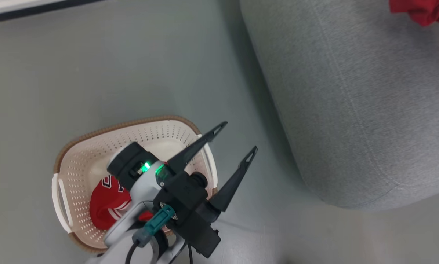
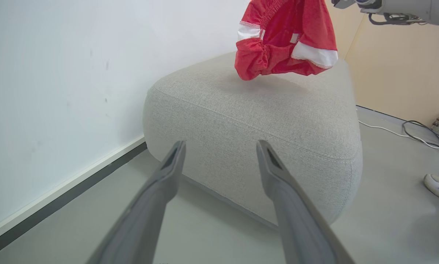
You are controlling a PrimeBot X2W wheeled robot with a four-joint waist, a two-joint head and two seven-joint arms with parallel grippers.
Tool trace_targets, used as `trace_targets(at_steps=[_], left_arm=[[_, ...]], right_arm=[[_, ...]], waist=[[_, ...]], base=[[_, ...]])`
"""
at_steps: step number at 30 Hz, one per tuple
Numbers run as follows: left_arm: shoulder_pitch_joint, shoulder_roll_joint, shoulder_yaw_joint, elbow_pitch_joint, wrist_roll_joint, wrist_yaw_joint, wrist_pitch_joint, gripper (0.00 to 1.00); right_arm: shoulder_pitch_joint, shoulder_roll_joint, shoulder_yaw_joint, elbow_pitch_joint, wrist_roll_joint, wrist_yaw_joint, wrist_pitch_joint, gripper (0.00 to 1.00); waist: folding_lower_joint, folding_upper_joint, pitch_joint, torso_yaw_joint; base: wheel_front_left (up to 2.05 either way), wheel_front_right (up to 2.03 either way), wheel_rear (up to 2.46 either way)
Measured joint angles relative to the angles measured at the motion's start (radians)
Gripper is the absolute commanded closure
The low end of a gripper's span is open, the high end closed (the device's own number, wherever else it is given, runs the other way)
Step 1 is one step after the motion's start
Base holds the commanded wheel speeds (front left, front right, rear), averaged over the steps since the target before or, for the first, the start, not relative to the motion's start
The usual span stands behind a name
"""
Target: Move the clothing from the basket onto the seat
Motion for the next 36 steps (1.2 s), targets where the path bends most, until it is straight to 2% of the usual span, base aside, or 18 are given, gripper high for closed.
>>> trace_targets(at_steps=[7,15,17,28,36], left_arm=[[-0.046,0.012,0.014,-0.014,0.003,-0.001,0.004,0.00],[-0.081,0.025,0.020,-0.007,0.003,-0.002,0.004,0.00],[-0.082,0.025,0.021,-0.002,0.003,-0.006,0.003,0.00],[-0.084,0.014,0.019,0.067,0.000,-0.009,-0.038,0.00],[-0.071,-0.006,0.032,0.125,-0.020,0.007,-0.081,0.00]], right_arm=[[0.000,0.010,-0.027,0.080,0.017,-0.007,0.000,1.00],[0.022,0.077,-0.027,0.184,0.026,-0.006,0.000,1.00],[0.023,0.078,-0.027,0.192,0.026,-0.004,0.000,0.00],[0.028,0.110,0.001,0.222,-0.021,0.025,0.000,0.00],[0.105,0.153,0.029,0.212,-0.053,0.055,0.000,0.00]], waist=[[0.0000,0.0000,0.068,0.026],[0.0001,0.0001,0.131,0.047],[0.0001,0.0001,0.133,0.048],[-0.0001,0.0000,0.089,0.044],[-0.0001,0.0000,0.021,0.042]], base=[[0.00,0.00,0.00],[0.00,0.00,0.00],[0.00,0.00,0.00],[0.00,0.00,0.00],[0.00,0.00,0.00]])
